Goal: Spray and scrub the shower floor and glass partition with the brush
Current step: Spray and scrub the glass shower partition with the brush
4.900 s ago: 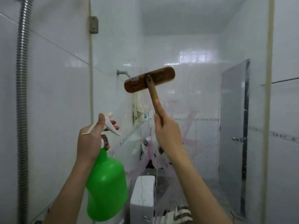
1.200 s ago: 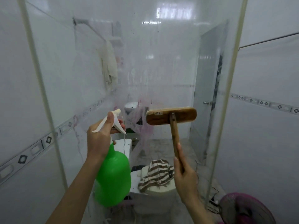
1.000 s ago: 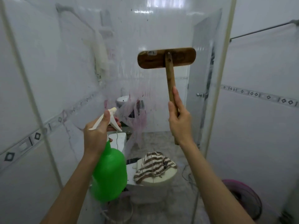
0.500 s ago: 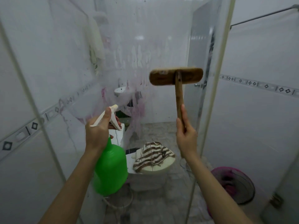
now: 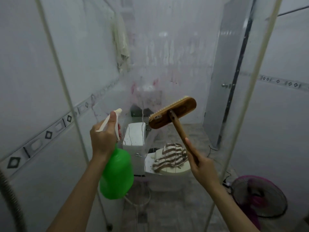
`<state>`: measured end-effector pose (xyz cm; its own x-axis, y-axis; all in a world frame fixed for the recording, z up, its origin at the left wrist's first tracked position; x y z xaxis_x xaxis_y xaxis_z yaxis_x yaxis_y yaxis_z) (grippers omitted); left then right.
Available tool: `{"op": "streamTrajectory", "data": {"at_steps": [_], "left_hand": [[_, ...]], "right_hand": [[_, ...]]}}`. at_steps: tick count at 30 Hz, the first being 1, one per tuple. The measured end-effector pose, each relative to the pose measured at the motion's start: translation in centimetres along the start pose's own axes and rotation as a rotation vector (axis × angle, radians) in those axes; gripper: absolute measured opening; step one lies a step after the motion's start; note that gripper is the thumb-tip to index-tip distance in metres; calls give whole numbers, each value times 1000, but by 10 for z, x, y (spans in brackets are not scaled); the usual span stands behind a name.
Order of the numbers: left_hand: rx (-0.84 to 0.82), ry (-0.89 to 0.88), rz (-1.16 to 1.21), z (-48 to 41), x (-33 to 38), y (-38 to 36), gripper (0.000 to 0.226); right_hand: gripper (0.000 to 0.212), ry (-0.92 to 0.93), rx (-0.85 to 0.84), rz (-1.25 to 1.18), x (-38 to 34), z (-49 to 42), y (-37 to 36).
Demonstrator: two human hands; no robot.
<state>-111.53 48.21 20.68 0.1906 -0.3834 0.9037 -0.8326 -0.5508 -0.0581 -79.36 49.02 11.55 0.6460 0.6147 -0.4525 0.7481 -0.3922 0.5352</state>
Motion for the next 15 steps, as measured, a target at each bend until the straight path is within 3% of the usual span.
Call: {"op": "streamTrajectory", "data": {"at_steps": [7, 11, 15], "left_hand": [[54, 21, -13, 2, -6, 24, 51], [90, 9, -10, 3, -9, 39, 48], [92, 33, -9, -3, -9, 49, 46]], "right_hand": [[61, 179, -50, 79, -55, -68, -27], [72, 4, -105, 105, -15, -6, -22], [58, 153, -63, 109, -74, -61, -46]]}}
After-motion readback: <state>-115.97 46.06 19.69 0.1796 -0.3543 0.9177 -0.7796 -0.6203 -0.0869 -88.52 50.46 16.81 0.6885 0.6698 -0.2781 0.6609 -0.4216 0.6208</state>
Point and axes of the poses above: each hand's wrist, its own z-axis away from the middle knuckle, its own y-axis out of the back of the hand, x = y × z, the point moved 8 cm from there along -z, towards the middle knuckle, and after that the axes turned 5 degrees about y, right-handed, at the moved point
